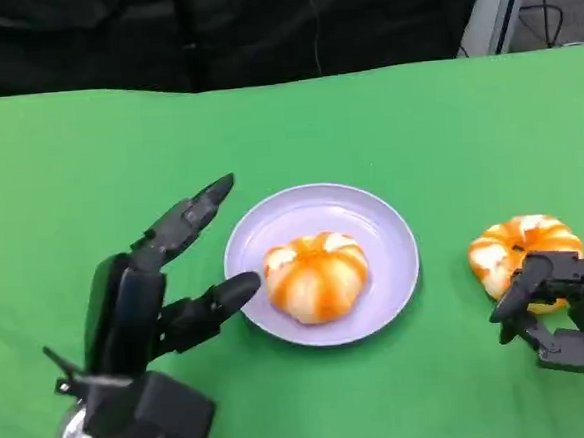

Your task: Grasp the bread from the table and place it into the plate.

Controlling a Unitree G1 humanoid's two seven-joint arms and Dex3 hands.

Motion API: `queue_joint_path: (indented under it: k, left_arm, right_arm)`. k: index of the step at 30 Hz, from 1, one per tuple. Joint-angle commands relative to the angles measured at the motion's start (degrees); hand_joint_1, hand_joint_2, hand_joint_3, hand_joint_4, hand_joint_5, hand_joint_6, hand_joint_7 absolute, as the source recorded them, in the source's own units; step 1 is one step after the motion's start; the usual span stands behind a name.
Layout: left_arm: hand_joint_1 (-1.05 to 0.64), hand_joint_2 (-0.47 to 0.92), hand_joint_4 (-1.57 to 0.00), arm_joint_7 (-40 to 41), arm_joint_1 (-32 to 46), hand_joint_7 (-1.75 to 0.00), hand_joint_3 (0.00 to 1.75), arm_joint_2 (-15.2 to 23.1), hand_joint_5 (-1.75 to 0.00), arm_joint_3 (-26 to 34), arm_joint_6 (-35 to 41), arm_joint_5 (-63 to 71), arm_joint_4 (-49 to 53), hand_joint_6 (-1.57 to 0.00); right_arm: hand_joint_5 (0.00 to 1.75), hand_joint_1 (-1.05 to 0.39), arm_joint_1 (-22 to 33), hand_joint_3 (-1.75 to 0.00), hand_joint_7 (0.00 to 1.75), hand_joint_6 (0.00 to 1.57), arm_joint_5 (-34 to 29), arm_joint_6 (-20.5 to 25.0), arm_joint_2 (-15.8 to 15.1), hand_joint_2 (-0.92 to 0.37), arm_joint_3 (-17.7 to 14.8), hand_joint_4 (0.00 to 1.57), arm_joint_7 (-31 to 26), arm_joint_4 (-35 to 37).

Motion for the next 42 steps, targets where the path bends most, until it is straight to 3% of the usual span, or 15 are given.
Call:
queue_joint_path:
  k: [1,8,24,34,42]
  left_arm:
    - [-0.68,0.92,-0.75,-1.9,2.42,-0.01,0.27,0.54,-0.01,2.24,-2.42,-3.04,-1.37,-0.58]
    - [-0.65,0.92,-0.77,-2.98,3.82,-0.01,0.27,0.48,-0.02,4.63,-6.62,-4.57,0.68,-0.59]
    - [-0.64,0.92,-0.8,-6.47,7.48,-0.01,0.27,-0.17,-0.02,8.81,-7.76,-8.89,-0.9,-0.6]
    - [-0.61,0.92,-0.81,-15.23,8.45,0.0,0.26,-0.88,-0.01,10.03,-10.47,-18.31,2.25,-0.61]
    - [-0.26,0.92,-0.82,-23.63,8.54,-0.01,0.13,-2.77,-0.01,11.51,-10.6,-27.37,4.11,-0.62]
  right_arm:
    - [1.42,0.11,0.25,-0.88,1.05,0.91,0.67,-0.16,-0.85,-0.68,-0.42,0.86,-0.05,-0.04]
    - [1.43,0.12,0.02,-0.88,1.07,0.9,0.42,-0.75,-1.27,-0.68,-0.55,0.87,0.04,0.46]
    - [1.43,0.12,0.4,-0.85,1.07,0.9,1.68,0.32,-1.12,-0.71,-0.62,0.86,1.27,-0.11]
    - [1.43,0.12,0.26,-0.84,1.05,0.9,1.09,0.06,-1.47,-0.71,-0.59,0.86,0.8,0.11]
    - [1.43,0.12,0.18,-0.84,1.04,0.9,1.36,0.32,-1.38,-0.71,-0.62,0.86,1.06,0.12]
